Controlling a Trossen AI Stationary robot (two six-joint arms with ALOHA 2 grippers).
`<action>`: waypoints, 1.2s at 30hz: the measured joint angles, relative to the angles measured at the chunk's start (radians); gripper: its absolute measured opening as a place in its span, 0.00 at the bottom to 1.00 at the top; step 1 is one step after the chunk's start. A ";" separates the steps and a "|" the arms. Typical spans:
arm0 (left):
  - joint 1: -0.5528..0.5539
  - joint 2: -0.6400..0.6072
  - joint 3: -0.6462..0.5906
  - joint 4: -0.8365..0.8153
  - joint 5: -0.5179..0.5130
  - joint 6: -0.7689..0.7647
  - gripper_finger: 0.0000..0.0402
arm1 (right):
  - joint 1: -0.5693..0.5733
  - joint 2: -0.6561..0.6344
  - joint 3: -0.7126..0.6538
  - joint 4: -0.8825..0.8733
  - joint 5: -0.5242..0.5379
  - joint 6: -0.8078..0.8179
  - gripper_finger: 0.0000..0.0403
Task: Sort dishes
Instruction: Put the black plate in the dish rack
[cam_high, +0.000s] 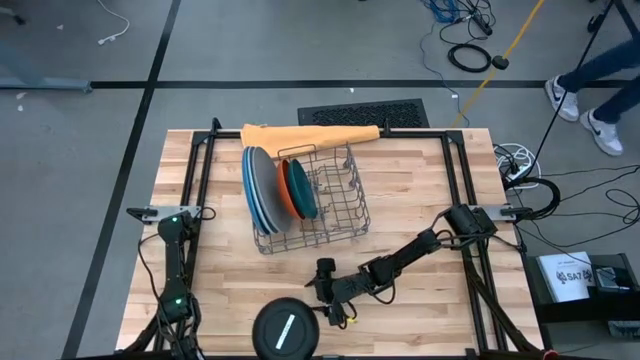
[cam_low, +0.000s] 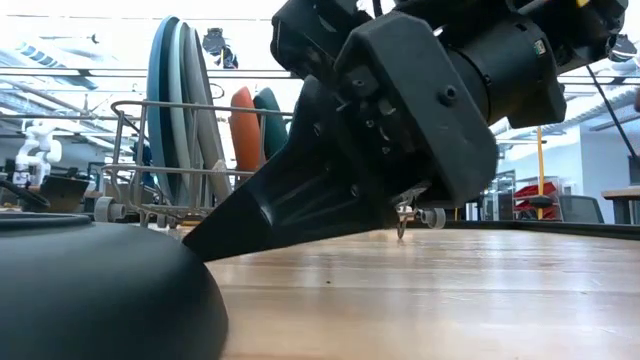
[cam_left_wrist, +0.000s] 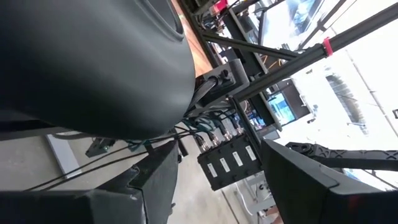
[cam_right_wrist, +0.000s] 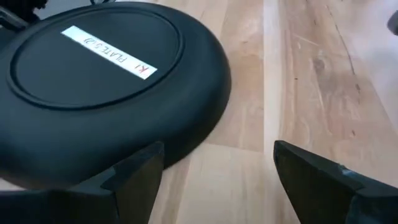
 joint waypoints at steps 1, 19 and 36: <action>0.000 0.000 0.000 0.000 0.000 0.000 0.57 | 0.002 0.000 0.000 0.000 -0.005 -0.004 0.74; 0.005 0.000 -0.048 0.149 0.074 -0.018 0.57 | 0.002 -0.001 0.000 0.021 0.097 -0.027 0.74; 0.014 -0.003 -0.097 0.175 0.021 -0.037 0.57 | -0.016 -0.001 0.000 0.028 0.050 -0.115 0.74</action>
